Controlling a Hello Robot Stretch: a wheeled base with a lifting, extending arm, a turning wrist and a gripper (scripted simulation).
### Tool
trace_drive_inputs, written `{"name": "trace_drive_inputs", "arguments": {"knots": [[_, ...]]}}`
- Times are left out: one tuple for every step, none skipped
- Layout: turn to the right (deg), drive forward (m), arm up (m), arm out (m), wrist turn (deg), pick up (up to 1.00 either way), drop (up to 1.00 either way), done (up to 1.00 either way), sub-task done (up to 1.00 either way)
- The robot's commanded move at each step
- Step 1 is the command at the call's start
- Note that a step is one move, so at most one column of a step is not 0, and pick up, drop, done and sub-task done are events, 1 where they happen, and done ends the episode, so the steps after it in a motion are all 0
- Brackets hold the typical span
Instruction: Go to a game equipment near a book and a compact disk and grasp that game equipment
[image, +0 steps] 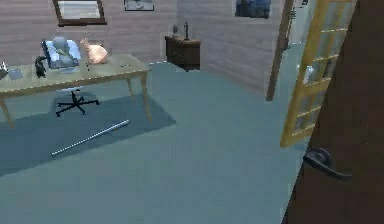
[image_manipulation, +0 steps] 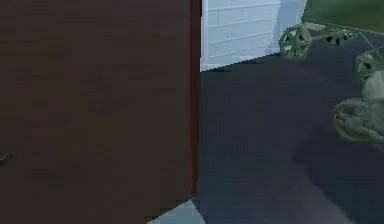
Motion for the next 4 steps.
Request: {"name": "trace_drive_inputs", "arguments": {"knots": [[0.0, 0.6, 0.0, 0.0, 0.0, 0.0, 0.0, 0.0, 0.0], [9.0, 0.0, 0.0, 0.0, 0.0, 0.0, 0.0, 0.0, 0.0], [0.0, 1.0, 0.0, 0.0, 0.0, 0.0, 0.0, 0.0, 0.0], [0.0, 0.8, 0.0, 0.0, 0.0, 0.0, 0.0, 0.0, 0.0]]}}
